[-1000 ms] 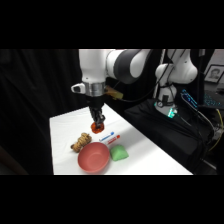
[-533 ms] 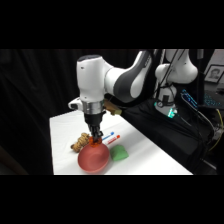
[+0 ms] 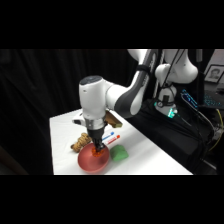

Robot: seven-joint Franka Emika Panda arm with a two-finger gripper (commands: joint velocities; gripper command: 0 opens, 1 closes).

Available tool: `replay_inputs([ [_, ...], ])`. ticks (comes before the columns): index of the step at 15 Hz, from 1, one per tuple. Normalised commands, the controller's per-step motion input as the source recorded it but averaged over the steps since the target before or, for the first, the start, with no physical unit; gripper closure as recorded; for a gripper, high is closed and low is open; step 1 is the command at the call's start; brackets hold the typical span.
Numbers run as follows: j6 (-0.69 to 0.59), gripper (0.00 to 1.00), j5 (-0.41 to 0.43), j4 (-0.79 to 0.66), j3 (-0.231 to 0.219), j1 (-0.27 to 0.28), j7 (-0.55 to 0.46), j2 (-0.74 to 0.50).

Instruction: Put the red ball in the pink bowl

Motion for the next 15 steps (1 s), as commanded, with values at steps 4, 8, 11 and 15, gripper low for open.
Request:
replay_inputs([
  [4, 0.06, 0.49, -0.161, 0.24, -0.134, 0.129, 0.22, 0.16],
  [8, -0.13, 0.18, -0.204, 0.23, -0.142, 0.145, 0.23, 0.10],
  [11, -0.38, 0.00, -0.091, 0.16, -0.027, 0.061, 0.12, -0.07],
  [15, -0.45, 0.00, -0.008, 0.10, 0.067, -0.016, 0.01, -0.24],
])
